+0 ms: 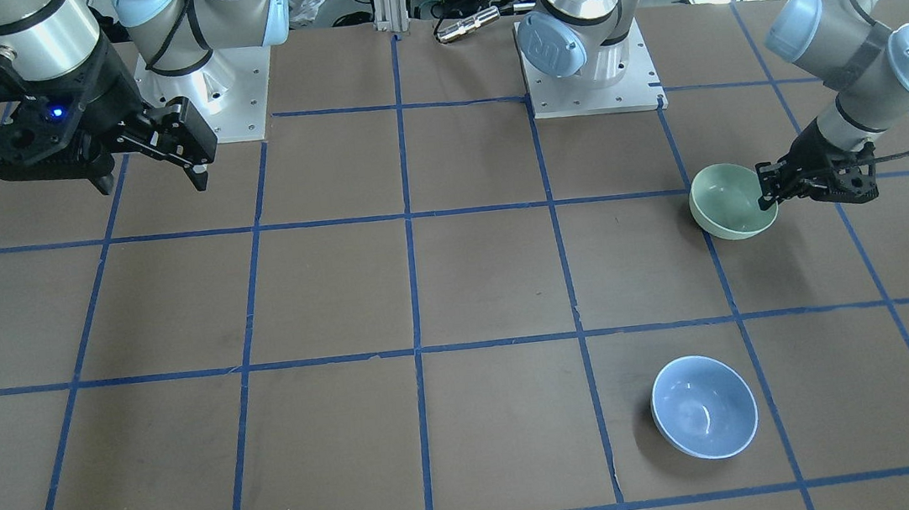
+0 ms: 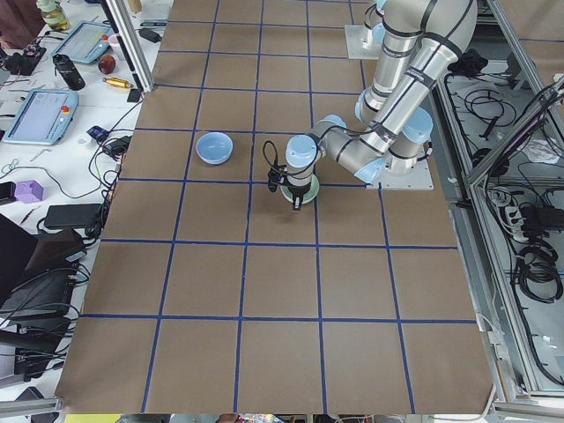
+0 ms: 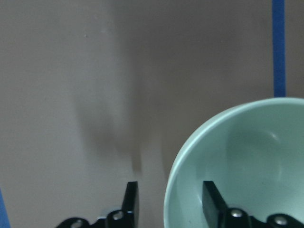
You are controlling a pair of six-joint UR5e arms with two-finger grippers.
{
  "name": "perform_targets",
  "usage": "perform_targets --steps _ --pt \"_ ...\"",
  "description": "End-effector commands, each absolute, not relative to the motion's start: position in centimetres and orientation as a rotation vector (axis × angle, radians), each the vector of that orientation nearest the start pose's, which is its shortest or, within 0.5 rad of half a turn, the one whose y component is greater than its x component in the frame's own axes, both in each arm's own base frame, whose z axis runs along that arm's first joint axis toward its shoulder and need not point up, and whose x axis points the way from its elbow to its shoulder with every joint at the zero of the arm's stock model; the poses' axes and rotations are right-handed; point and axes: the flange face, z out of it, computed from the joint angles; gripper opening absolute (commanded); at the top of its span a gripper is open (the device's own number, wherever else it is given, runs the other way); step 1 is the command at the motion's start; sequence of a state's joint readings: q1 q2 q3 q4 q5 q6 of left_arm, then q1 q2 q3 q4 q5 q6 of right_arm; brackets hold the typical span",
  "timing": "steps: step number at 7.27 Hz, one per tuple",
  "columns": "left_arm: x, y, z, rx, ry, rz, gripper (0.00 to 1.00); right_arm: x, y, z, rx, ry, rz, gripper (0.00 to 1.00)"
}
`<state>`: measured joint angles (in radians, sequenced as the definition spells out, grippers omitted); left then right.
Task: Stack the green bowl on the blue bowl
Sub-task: 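Close the left gripper on the green bowl's rim and lift it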
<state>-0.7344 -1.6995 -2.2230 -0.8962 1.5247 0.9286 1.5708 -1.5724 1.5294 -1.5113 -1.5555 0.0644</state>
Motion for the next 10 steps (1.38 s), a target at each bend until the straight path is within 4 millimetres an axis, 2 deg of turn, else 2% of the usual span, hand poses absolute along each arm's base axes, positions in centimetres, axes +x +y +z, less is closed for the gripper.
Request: perform_targets --steps 1,3,4,5,6,8,9,10 --pt "23.1 -39.1 20.9 0.119 3.264 -0.021 0.0 13.5 -48.9 50.3 0.101 3.125 0.027 1.0" --pt "23.6 -42.1 24.8 0.085 3.325 -0.031 0.0 13.5 -48.9 50.2 0.101 3.125 0.029 1.0" --pt "22.5 -44.8 26.7 0.059 3.337 -0.056 0.0 13.5 -48.9 50.3 0.101 3.125 0.027 1.0" --pt "20.2 -47.8 28.8 0.131 3.312 -0.083 0.0 13.5 -48.9 50.3 0.101 3.125 0.027 1.0" --pt "18.5 -50.5 30.3 0.054 3.303 -0.09 0.0 13.5 -48.9 50.3 0.101 3.125 0.025 1.0" --pt "14.9 -55.8 31.4 0.019 3.305 -0.068 0.0 13.5 -48.9 50.3 0.101 3.125 0.027 1.0" --pt "12.6 -58.1 30.9 -0.002 3.307 -0.042 0.0 13.5 -48.9 50.3 0.101 3.125 0.027 1.0" --pt "10.2 -60.5 31.2 -0.065 3.302 -0.045 0.0 13.5 -48.9 50.3 0.101 3.125 0.027 1.0"
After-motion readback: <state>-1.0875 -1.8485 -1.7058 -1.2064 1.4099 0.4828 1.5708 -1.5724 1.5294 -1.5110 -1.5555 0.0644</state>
